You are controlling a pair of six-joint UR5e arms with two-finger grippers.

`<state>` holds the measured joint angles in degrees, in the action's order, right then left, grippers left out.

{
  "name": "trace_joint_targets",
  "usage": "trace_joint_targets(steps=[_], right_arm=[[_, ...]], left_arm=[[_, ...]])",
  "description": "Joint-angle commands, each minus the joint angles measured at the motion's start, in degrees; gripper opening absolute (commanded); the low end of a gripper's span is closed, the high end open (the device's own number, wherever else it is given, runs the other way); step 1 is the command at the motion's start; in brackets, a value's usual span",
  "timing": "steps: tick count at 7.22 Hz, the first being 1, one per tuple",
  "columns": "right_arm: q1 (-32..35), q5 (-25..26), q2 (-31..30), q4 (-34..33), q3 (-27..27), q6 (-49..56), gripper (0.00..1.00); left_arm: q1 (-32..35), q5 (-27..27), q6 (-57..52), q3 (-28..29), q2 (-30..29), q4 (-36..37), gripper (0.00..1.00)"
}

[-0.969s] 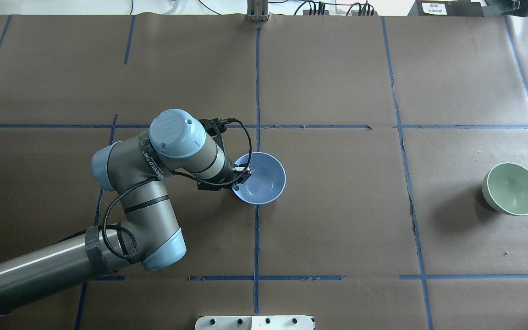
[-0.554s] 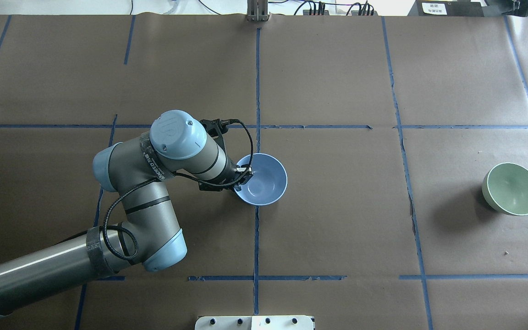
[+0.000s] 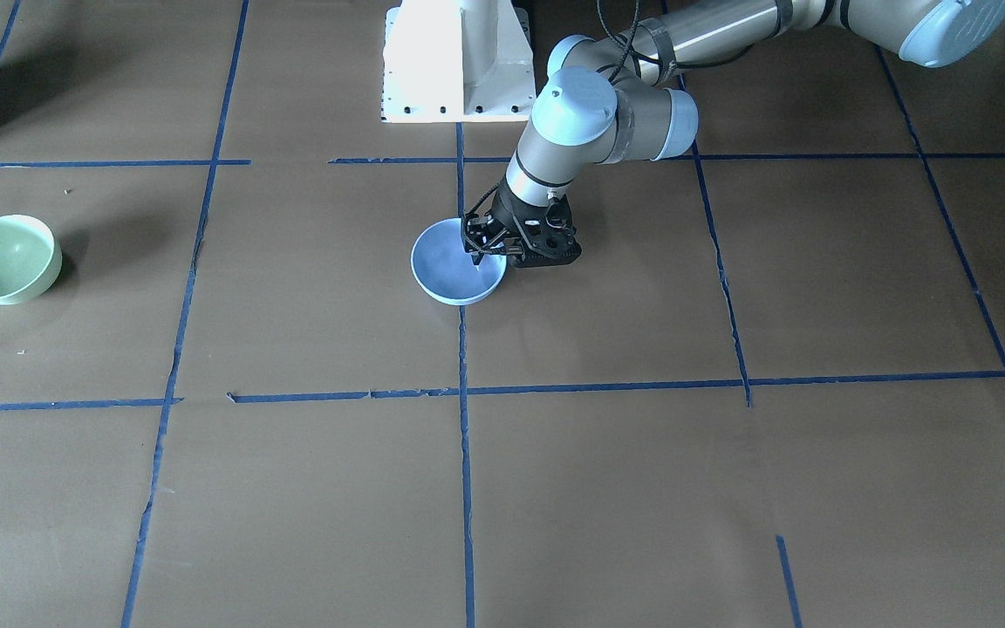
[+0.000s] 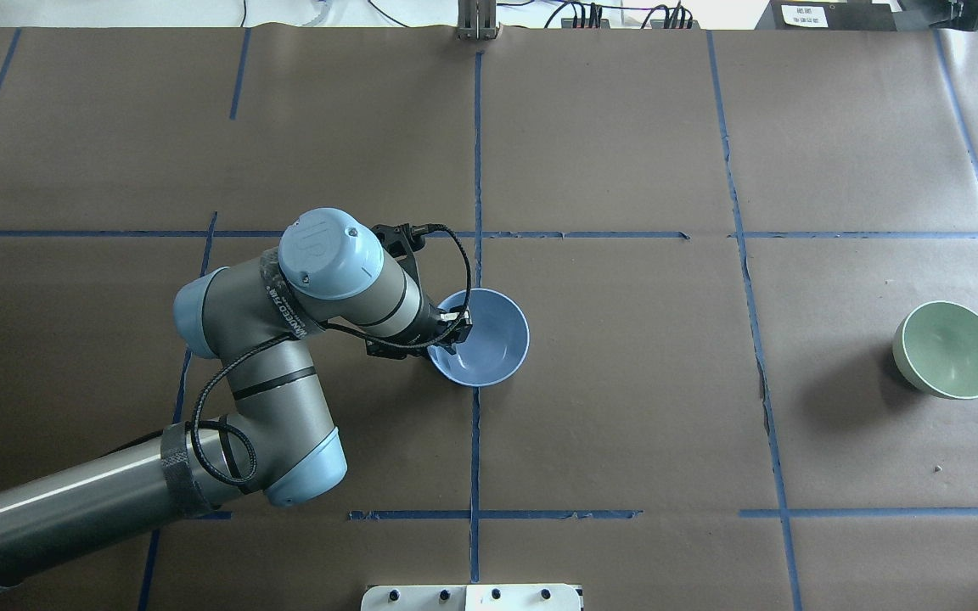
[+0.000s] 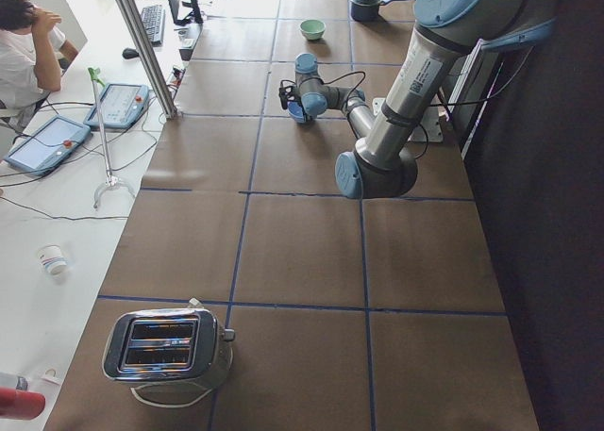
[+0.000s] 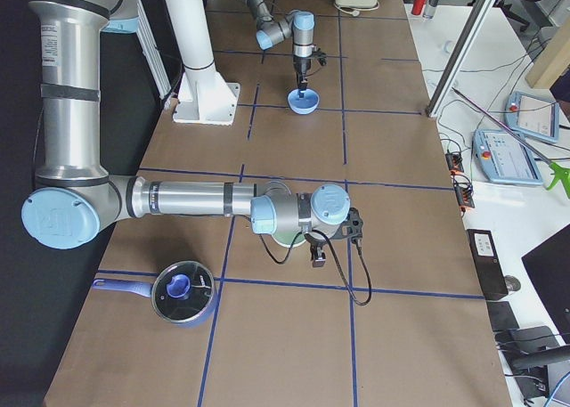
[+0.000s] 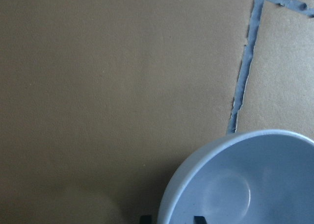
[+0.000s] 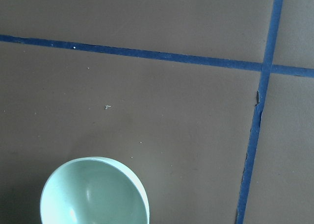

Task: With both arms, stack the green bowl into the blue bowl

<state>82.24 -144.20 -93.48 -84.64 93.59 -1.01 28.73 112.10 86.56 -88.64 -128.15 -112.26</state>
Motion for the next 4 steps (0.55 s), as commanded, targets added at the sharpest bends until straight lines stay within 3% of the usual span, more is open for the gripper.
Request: trace_joint_targets(steps=[1, 4], right_arm=[[-2.0, 0.3, -1.8, 1.7, 0.0, -0.3, 1.00], [-8.5, 3.1, -9.2, 24.7, -0.6, -12.2, 0.99]], left_arm=[[2.6, -2.1, 0.4, -4.5, 1.1, -1.0, 1.00], [5.5, -2.1, 0.5, -6.4, 2.5, -0.9, 1.00]])
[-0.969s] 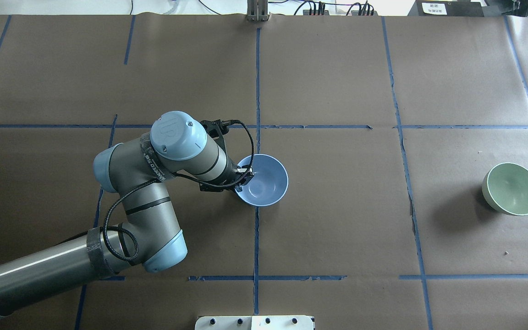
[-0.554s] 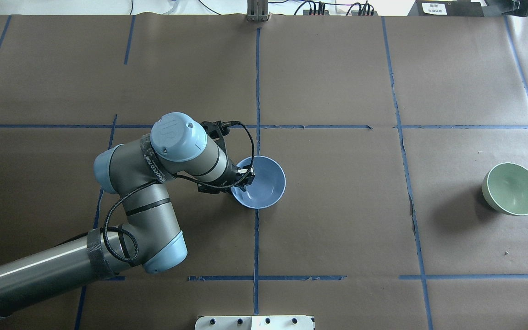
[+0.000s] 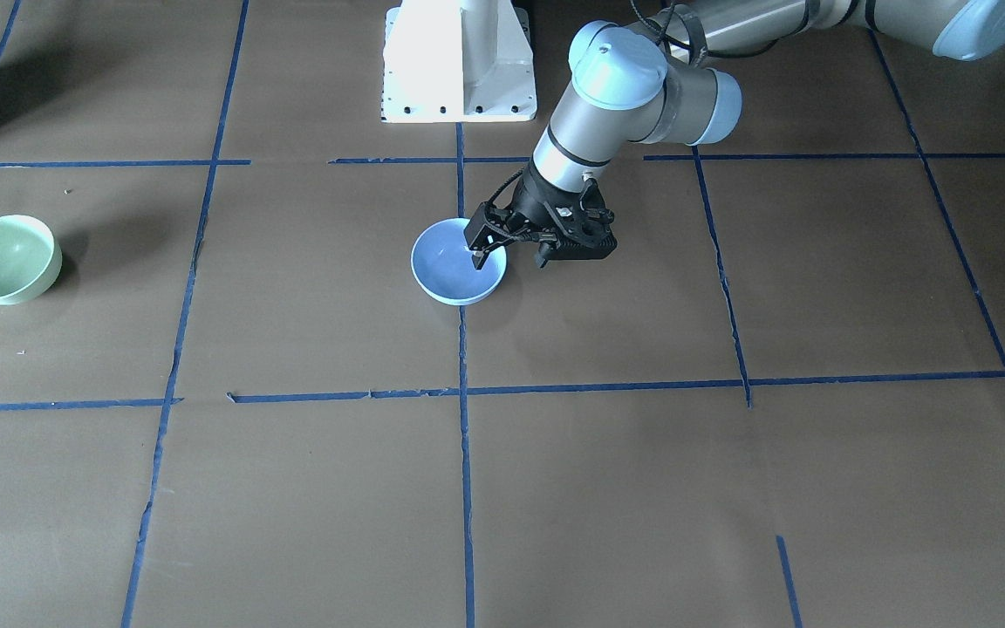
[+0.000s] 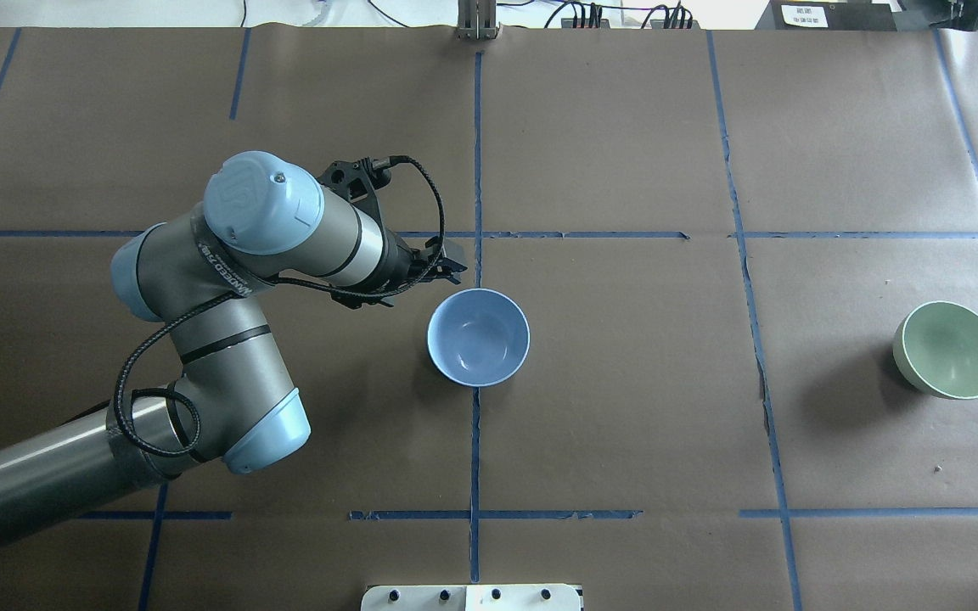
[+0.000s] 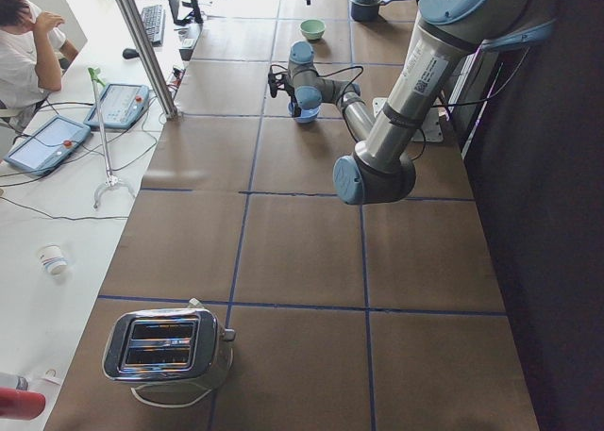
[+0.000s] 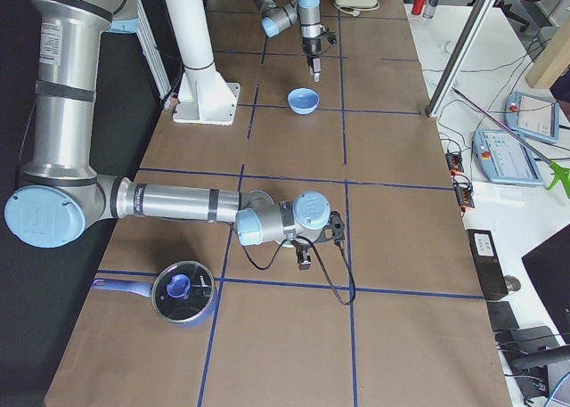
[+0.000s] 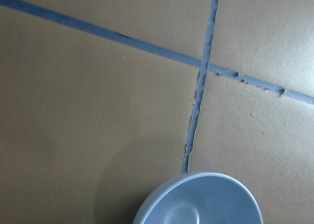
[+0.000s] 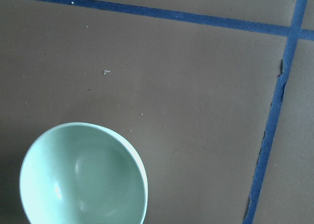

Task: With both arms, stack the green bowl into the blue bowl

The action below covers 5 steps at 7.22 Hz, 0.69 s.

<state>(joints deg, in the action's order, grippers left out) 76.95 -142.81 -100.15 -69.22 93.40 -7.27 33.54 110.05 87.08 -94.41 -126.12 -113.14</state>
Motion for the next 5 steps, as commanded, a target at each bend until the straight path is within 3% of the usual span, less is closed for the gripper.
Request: trace_joint_targets(steps=[1, 3, 5], right_arm=[[-5.9, 2.5, -2.7, 13.5, -2.2, -12.0, 0.96], [-8.7, 2.8, -2.0, 22.1, -8.3, -12.6, 0.95], [-10.2, 3.0, 0.4, 22.1, -9.6, -15.6, 0.88]], left_arm=[[0.6, -0.1, 0.0, -0.7, 0.4, 0.0, 1.00], [0.6, -0.1, 0.1, -0.7, 0.9, 0.0, 1.00], [0.6, -0.1, 0.1, -0.7, 0.9, 0.0, 1.00]])
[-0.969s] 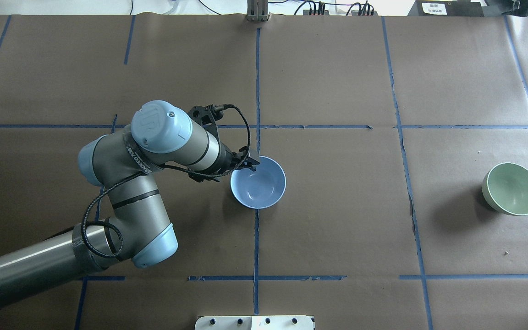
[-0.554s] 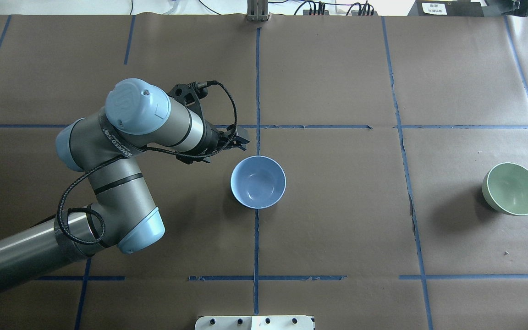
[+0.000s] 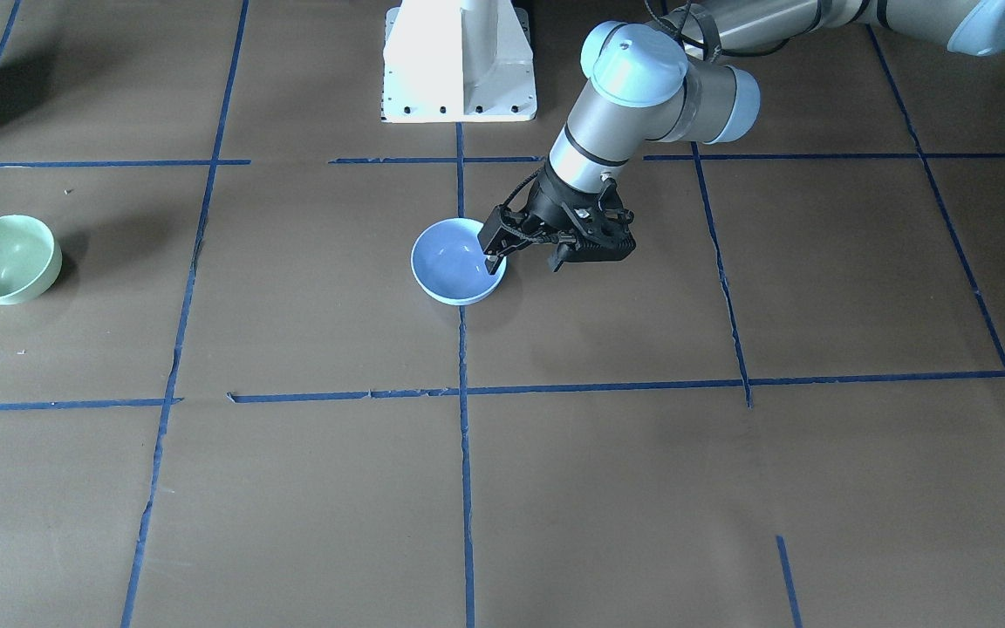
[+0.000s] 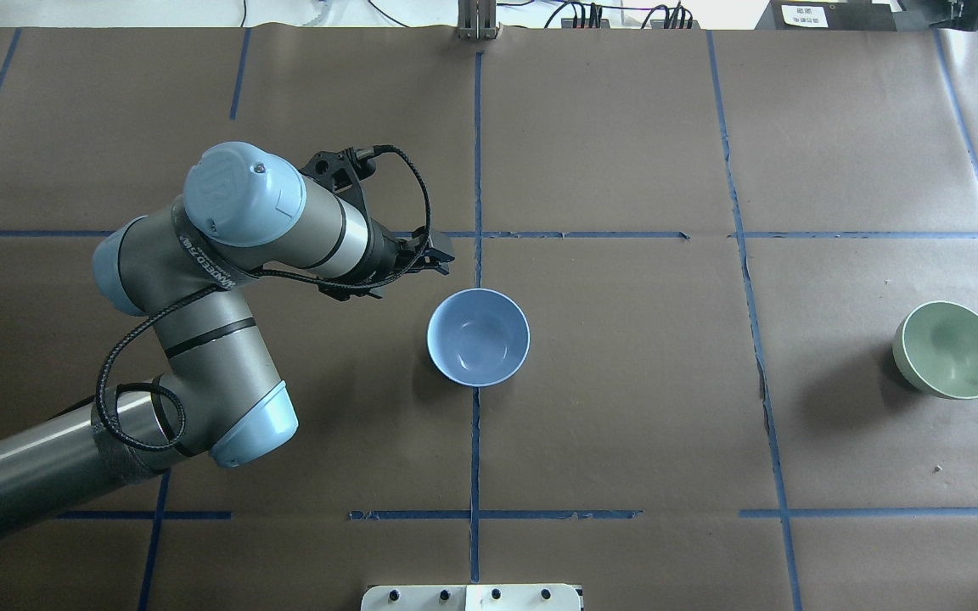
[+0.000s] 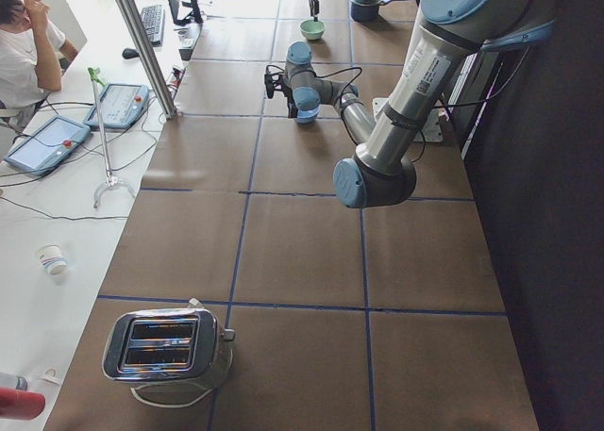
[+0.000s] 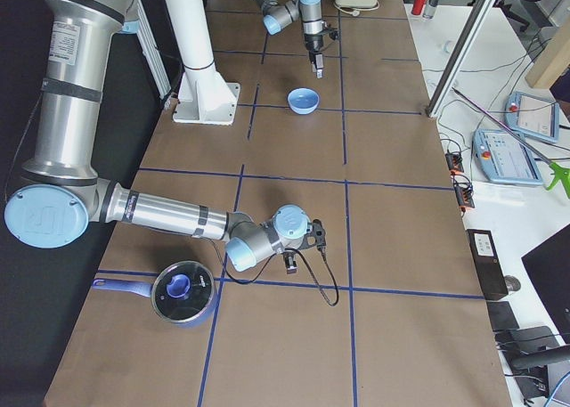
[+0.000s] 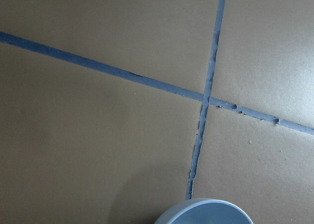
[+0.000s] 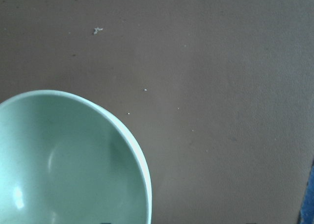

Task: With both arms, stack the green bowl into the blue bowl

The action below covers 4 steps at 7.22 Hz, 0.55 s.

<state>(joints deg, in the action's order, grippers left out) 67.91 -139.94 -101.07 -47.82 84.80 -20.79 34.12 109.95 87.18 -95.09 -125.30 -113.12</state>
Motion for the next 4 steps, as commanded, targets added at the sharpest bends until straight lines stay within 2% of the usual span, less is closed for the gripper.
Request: trace_joint_targets(steps=[1, 2, 3, 4], right_arm=[[-2.3, 0.1, 1.9, 0.8, -1.0, -4.0, 0.65], [-3.0, -0.1, 2.3, 0.8, -1.0, -5.0, 0.23], [-3.0, -0.2, 2.2, 0.9, -1.0, -5.0, 0.01], [-3.0, -0.3, 2.0, 2.7, -0.7, -5.0, 0.00]], left_arm=[[0.0, 0.1, 0.0, 0.0, 0.1, -0.1, 1.00], [0.0, 0.1, 0.0, -0.3, 0.1, -0.1, 1.00], [0.0, 0.0, 0.0, -0.4, 0.1, -0.1, 1.00], [0.0, 0.0, 0.0, -0.7, 0.1, -0.1, 1.00]])
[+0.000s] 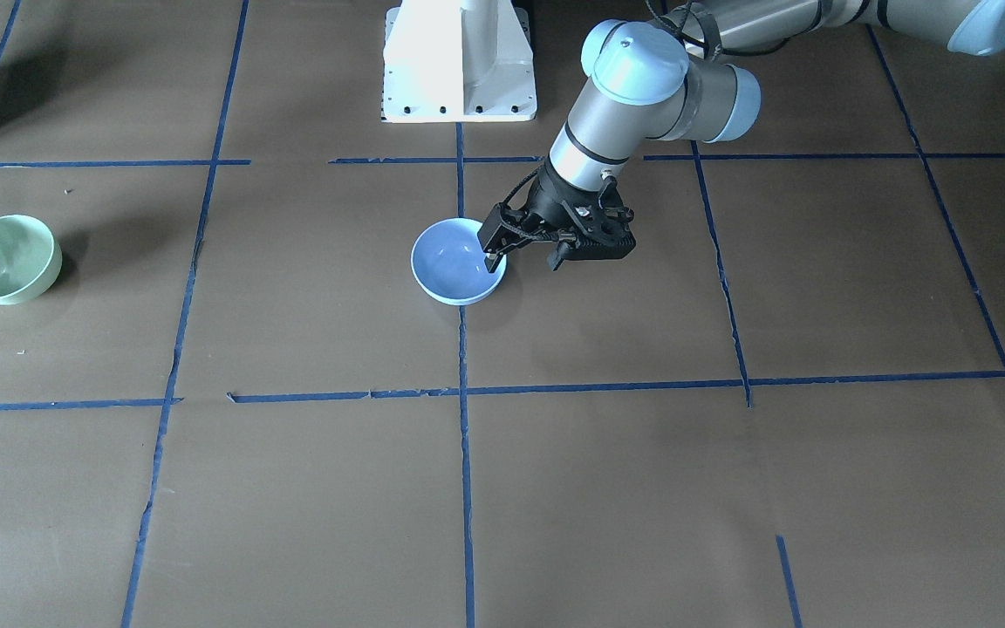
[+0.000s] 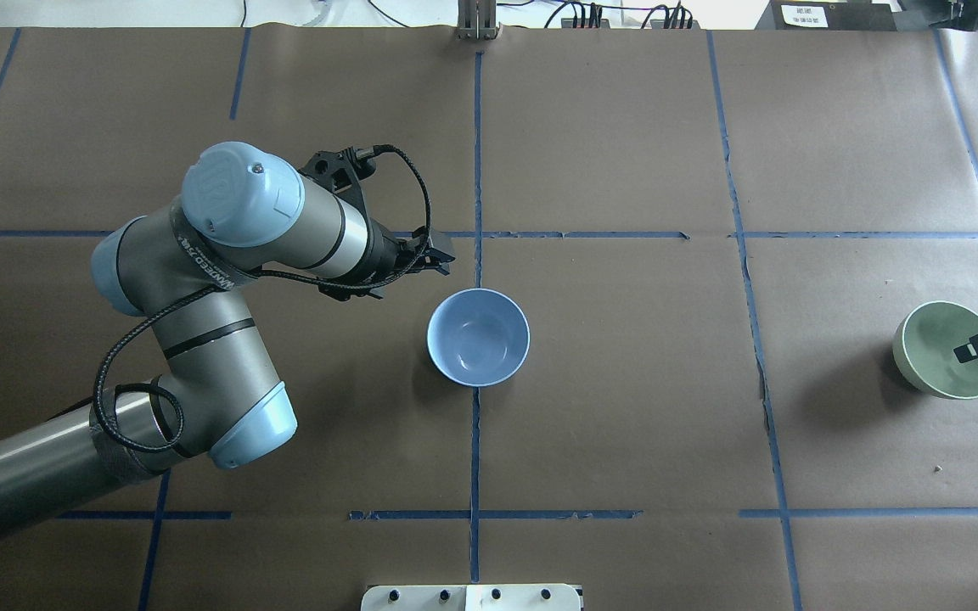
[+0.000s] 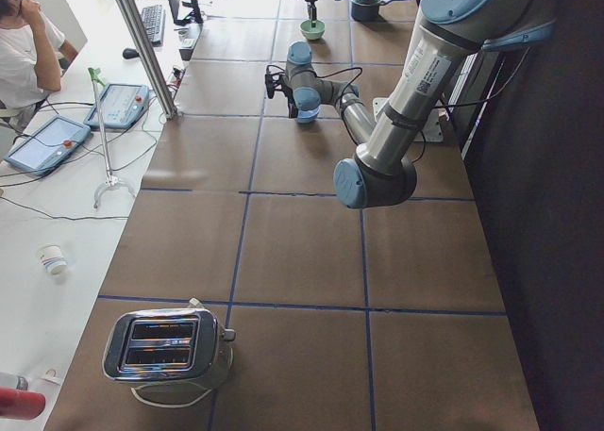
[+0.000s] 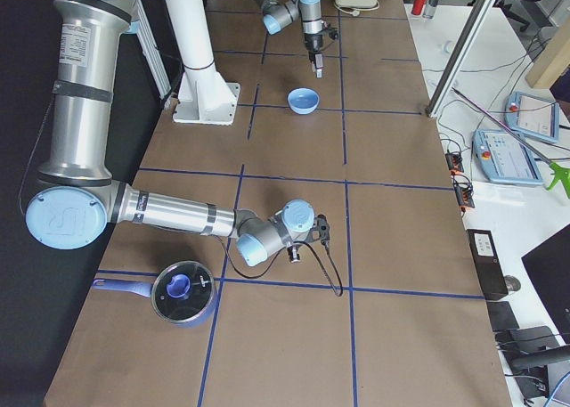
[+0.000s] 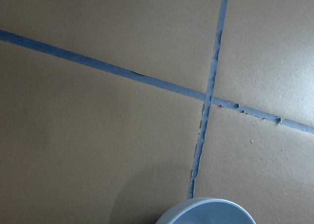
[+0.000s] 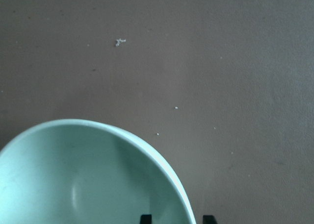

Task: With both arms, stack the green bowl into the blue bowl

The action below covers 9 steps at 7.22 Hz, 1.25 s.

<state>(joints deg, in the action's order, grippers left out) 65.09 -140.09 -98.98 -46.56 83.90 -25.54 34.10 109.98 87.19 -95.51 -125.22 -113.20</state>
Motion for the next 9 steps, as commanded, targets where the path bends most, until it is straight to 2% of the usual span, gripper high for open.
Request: trace_joint_targets(steps=[1, 2, 3, 4, 5, 7, 9], right_arm=[[-0.1, -0.5, 0.0, 2.1, 1.1, -1.0, 0.00], [-1.1, -0.7, 0.3, 2.2, 7.2, -6.9, 0.00], [-3.6, -1.3, 4.0, 1.5, 11.1, -14.8, 0.00], [-7.7, -1.0, 9.5, 1.7, 13.7, -27.2, 0.00], [-12.0, -0.5, 17.4, 1.7, 14.1, -38.2, 0.00], [-23.9, 9.8, 30.3, 0.7, 13.4, -58.6, 0.00], [-30.3, 19.1, 38.4, -11.0, 13.4, -60.4, 0.00]], left_arm=[[0.3, 0.0, 0.0, -1.2, 0.1, 0.0, 1.00], [1.5, 0.0, 0.0, -3.3, 0.1, 0.0, 1.00], [2.7, 0.1, 0.0, -6.3, 1.7, 0.0, 1.00], [3.9, 0.1, 0.0, -7.8, 2.5, 0.0, 1.00], [4.3, 0.2, 0.0, -8.5, 2.7, 0.0, 1.00], [5.0, 0.2, 0.0, -8.6, 2.8, 0.0, 1.00], [5.2, 0.2, 0.0, -8.6, 2.8, 0.0, 1.00]])
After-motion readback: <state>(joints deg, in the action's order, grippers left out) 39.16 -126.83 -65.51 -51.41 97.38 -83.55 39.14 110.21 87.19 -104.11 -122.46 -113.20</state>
